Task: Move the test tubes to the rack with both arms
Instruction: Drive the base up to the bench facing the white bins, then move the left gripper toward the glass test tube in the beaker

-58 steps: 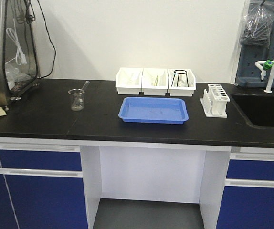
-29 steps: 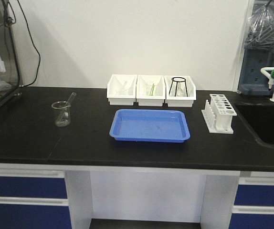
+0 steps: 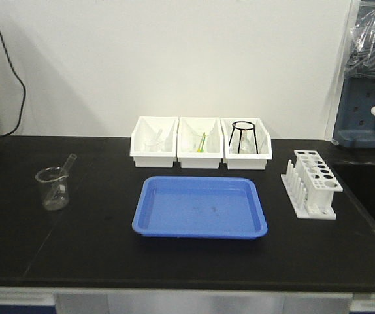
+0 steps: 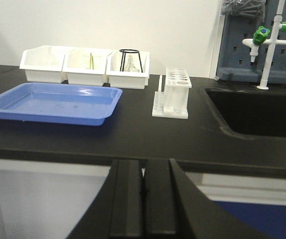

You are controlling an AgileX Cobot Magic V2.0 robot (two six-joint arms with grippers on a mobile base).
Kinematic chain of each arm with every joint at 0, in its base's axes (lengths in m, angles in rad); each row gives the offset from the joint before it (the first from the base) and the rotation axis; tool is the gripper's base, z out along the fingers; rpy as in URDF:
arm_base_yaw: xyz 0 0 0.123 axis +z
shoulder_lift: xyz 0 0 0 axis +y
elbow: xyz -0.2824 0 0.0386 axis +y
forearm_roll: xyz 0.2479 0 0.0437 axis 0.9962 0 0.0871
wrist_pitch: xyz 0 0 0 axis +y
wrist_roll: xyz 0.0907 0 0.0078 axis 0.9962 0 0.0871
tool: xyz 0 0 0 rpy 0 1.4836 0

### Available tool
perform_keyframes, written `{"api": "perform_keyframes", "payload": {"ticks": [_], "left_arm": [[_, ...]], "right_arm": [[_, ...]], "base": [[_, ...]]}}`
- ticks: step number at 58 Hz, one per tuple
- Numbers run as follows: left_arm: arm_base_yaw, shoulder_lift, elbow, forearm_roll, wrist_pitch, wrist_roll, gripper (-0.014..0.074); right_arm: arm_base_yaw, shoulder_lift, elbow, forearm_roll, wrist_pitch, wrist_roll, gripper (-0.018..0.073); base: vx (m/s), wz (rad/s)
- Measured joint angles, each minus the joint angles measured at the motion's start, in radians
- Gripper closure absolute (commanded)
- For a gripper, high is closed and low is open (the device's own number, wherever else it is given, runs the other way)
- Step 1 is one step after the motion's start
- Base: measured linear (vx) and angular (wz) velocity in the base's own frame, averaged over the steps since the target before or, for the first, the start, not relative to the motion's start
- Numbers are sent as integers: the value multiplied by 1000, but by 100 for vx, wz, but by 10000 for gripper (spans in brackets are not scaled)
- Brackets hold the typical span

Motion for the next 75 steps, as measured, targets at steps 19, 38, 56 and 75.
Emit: {"api": "perform_keyframes", "payload": {"ticks": [19,38,56,75], "left_arm": [[0,0,0,0,0,0,617],[0,0,0,0,0,0,617],[0,0,0,0,0,0,617],[0,0,0,0,0,0,617]], "right_arm": [[0,0,0,0,0,0,567],[0,0,0,0,0,0,567],[0,0,0,0,0,0,567],[0,0,0,0,0,0,567]], "base": [[40,-6],[36,-4],[32,4],[20,2]]}}
